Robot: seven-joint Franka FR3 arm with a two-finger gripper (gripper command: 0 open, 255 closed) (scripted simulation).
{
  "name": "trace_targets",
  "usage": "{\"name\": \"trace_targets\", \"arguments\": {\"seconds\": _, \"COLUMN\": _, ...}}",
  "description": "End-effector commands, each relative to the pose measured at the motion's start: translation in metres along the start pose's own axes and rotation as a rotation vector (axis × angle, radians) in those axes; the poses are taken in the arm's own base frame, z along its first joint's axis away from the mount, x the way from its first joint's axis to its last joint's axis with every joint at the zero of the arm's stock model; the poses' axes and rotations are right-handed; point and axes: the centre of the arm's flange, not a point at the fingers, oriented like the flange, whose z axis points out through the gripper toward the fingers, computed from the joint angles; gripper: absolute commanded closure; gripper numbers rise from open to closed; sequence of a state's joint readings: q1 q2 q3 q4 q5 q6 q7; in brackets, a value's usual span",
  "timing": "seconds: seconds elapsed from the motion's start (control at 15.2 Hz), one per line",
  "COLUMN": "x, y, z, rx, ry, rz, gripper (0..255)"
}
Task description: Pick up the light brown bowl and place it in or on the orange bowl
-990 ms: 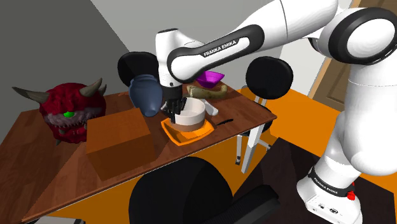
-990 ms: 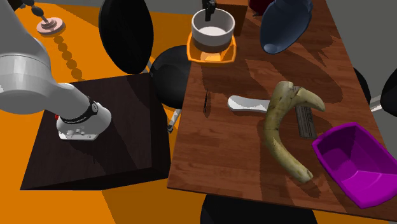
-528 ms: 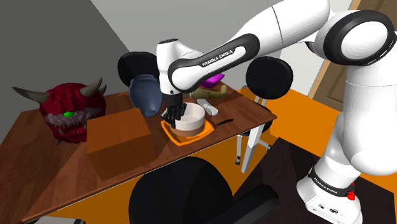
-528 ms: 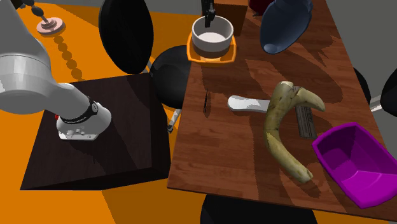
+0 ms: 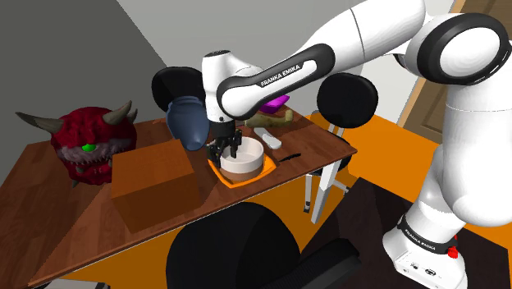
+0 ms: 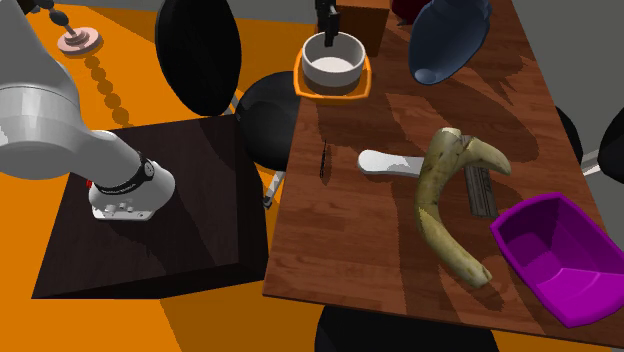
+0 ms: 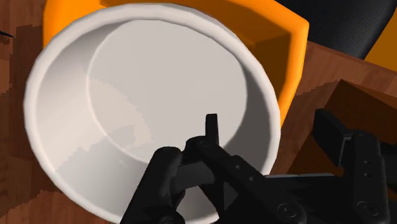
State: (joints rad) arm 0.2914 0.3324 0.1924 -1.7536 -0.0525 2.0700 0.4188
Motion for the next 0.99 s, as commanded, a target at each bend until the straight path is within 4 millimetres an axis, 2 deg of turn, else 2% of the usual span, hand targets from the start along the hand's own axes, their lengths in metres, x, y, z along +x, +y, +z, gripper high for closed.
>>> {"name": "trace_targets", "arguments": {"seconds": 0.0, "x": 0.0, "y": 0.0, "z": 0.0, "rx": 0.0, "ry": 0.0, "rz": 0.0, "gripper": 0}}
{"name": "trace_targets", "arguments": {"seconds": 0.2, "x": 0.0, "y": 0.0, "z": 0.0, "rx": 0.0, "ry": 0.0, "rz": 0.0, "gripper": 0}}
{"name": "trace_targets", "arguments": {"seconds": 0.46, "x": 0.0, "y": 0.0, "z": -0.05, "rx": 0.0, "ry": 0.0, "rz": 0.0, "gripper": 0}}
{"name": "trace_targets", "arguments": {"seconds": 0.92, "x": 0.0, "y": 0.0, "z": -0.05, "rx": 0.0, "ry": 0.0, "rz": 0.0, "gripper": 0}}
